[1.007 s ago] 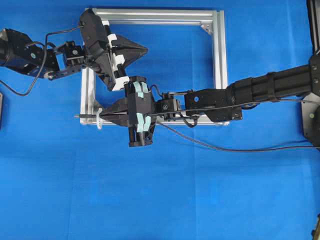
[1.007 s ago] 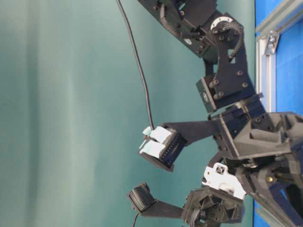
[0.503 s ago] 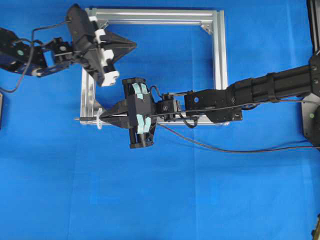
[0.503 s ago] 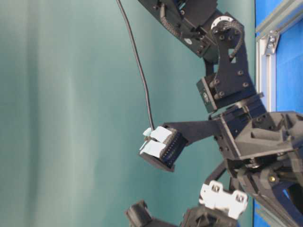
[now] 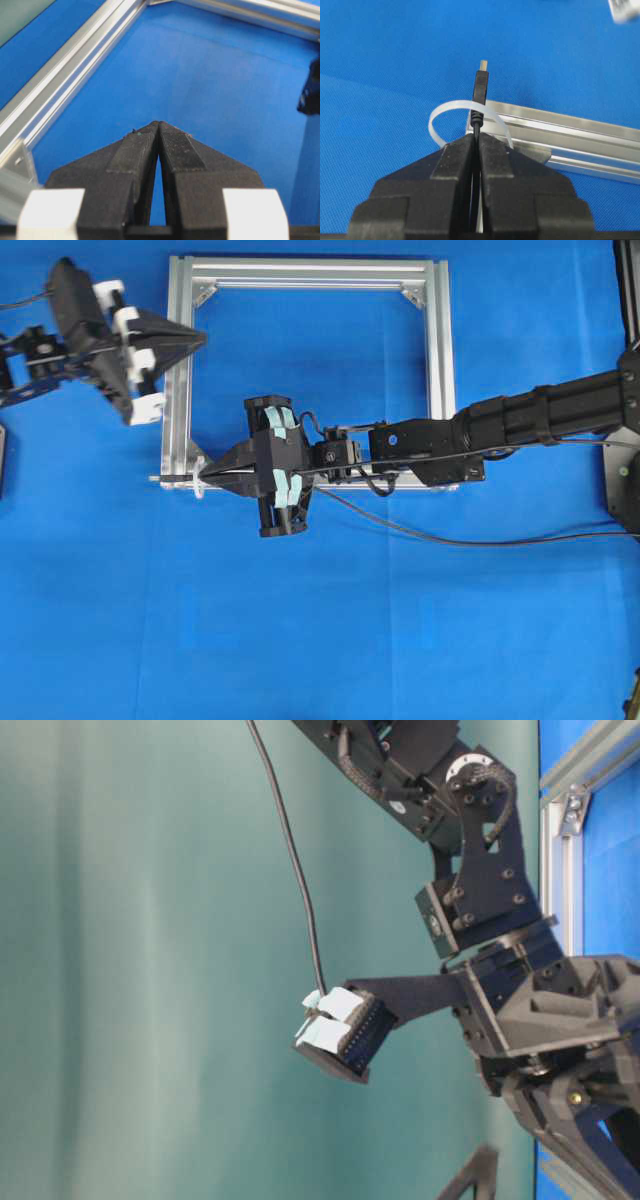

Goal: Insert the wire through the string loop located on the left side.
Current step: 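Move the left gripper down and right toward the protruding plug, opening it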

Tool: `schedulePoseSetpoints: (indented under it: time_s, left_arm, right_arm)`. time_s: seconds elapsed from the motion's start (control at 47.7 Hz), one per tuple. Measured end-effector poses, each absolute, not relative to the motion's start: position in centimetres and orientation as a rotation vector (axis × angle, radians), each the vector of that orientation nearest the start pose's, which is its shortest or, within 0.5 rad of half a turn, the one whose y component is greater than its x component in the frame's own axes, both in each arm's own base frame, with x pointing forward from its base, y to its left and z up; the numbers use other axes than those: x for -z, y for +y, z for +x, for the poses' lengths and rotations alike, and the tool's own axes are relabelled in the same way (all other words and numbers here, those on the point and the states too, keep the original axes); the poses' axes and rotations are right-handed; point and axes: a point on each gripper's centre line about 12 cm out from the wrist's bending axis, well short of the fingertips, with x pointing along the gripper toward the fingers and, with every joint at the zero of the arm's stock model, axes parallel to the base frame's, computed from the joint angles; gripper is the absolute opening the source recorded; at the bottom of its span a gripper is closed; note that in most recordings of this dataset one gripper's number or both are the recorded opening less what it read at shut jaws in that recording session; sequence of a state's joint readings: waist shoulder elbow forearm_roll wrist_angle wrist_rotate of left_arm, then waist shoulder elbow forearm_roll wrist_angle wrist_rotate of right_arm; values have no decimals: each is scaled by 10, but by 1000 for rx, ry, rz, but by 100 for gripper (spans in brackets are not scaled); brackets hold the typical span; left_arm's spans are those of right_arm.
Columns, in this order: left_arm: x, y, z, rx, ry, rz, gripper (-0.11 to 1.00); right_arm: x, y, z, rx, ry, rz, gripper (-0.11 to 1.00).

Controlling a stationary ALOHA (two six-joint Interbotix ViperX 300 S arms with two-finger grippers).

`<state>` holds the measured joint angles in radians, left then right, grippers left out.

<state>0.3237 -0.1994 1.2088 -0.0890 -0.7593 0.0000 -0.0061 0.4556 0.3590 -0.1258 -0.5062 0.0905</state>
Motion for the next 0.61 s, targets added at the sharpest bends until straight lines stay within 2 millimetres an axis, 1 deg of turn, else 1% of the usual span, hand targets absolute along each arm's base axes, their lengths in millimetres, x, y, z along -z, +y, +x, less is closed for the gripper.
schedulePoseSetpoints:
  time_s: [0.168, 0.315, 0.441, 0.608]
  left_arm:
    - [-151, 86, 234, -388, 246, -99, 0]
    - [-152, 82, 222, -387, 248, -101, 0]
    - [-152, 77, 221, -365, 258, -95, 0]
    - [-153, 57, 228, -275, 260, -79, 0]
  right_arm:
    - [-116, 5, 504, -59, 311, -8, 0]
    - [-116, 4, 504, -57, 311, -8, 0]
    - [-116, 5, 504, -57, 311, -5, 0]
    - [-116, 5, 504, -57, 311, -3, 0]
